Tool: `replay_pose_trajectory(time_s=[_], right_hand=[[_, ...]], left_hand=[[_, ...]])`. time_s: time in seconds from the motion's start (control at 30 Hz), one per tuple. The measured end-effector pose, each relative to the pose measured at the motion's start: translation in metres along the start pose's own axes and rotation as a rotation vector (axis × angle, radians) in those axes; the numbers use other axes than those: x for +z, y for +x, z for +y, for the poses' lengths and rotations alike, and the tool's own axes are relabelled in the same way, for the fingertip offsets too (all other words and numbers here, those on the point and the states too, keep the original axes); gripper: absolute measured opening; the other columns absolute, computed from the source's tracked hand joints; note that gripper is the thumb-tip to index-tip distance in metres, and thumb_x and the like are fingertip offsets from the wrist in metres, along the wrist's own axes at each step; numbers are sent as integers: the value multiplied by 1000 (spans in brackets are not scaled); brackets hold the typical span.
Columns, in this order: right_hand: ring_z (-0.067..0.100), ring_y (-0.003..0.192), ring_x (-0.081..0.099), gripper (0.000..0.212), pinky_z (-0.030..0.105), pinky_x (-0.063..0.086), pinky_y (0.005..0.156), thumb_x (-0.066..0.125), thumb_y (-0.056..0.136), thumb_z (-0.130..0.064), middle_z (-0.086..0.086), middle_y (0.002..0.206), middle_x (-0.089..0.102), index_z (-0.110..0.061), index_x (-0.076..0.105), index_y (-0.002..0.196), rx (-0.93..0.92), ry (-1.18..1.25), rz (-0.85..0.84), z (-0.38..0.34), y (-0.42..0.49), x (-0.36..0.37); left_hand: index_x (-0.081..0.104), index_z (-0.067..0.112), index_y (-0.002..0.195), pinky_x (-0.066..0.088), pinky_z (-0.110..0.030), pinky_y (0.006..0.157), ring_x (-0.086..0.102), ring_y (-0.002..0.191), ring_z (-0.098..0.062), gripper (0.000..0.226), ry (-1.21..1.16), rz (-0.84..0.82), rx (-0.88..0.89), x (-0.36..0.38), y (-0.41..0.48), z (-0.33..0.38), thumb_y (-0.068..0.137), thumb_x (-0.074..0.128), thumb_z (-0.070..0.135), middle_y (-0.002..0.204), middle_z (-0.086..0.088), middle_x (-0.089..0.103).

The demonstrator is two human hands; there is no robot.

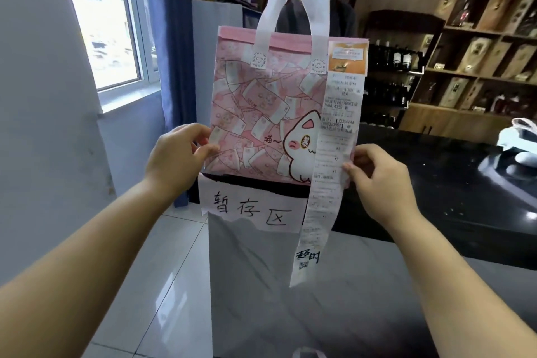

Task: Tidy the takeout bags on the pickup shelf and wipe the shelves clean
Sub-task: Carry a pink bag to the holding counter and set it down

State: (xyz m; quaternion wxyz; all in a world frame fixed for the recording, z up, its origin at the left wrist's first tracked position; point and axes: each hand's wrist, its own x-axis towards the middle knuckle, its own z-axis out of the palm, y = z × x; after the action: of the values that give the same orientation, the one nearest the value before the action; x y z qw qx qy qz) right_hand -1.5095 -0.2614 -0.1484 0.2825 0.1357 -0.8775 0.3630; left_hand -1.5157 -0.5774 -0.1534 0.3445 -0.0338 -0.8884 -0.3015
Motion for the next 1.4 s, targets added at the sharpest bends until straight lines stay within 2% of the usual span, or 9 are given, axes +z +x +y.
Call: replay_pose_trajectory(time_s=[0.13,0.33,0.47,0.8,0.87,0.97,1.13,1.27,1.4], right_hand=[[-1,79,58,15,17,43,66,62,87,-22,-20,82,60,-33,56,95,25,-17,-39,14,15,17],[5,82,58,21,26,47,69,59,88,-32,-19,88,60,-28,58,109,47,-74,-85,20,26,25],[13,89,61,27,34,51,77,59,88,-34,-9,99,66,-26,58,114,45,-99,-89,18,29,23],[1,77,58,27,26,49,68,64,84,-37,-13,92,65,-25,62,108,28,-148,-23,3,17,4],[2,74,57,29,25,47,65,64,84,-37,-9,93,65,-22,62,108,-3,-186,9,-5,9,-3],[10,74,59,23,33,52,65,65,84,-33,-7,92,65,-20,63,103,-48,-230,17,-22,-9,-13],[15,77,59,21,35,53,64,63,85,-35,-6,92,65,-20,64,100,-112,-337,-63,-53,-49,-23],[15,77,59,22,34,52,63,61,85,-39,-7,89,64,-22,63,99,-139,-389,-164,-77,-90,-30],[15,79,59,23,33,51,66,60,84,-44,-9,89,64,-26,62,98,-108,-390,-283,-94,-128,-36]], left_hand=[[65,21,96,34,-12,56,52,63,1,21,-5,-2,-73,17,9,-14,80,71,32,74,17,54],[60,17,105,39,-27,67,55,68,-11,26,27,-46,-94,27,18,-25,85,64,34,84,8,59],[61,18,107,37,-21,59,53,65,-4,27,32,-48,-76,27,21,-26,86,62,35,85,8,60],[59,18,115,46,-28,71,61,77,-15,38,58,-85,-78,6,6,-17,85,62,41,92,4,62],[60,18,112,45,-28,71,61,76,-15,35,73,-88,-62,-5,-3,-15,84,62,40,93,4,62],[62,17,106,43,-27,69,59,74,-13,31,119,-85,-17,-22,-20,-10,84,63,39,92,4,61],[64,20,98,45,-27,65,57,72,-13,24,172,-94,62,-56,-61,3,84,62,39,86,10,56],[64,21,96,52,-33,68,58,76,-18,23,234,-165,99,-87,-108,15,85,60,41,90,4,60],[65,21,92,45,-30,66,58,79,-20,23,286,-209,68,-117,-154,29,86,59,42,92,2,61]])
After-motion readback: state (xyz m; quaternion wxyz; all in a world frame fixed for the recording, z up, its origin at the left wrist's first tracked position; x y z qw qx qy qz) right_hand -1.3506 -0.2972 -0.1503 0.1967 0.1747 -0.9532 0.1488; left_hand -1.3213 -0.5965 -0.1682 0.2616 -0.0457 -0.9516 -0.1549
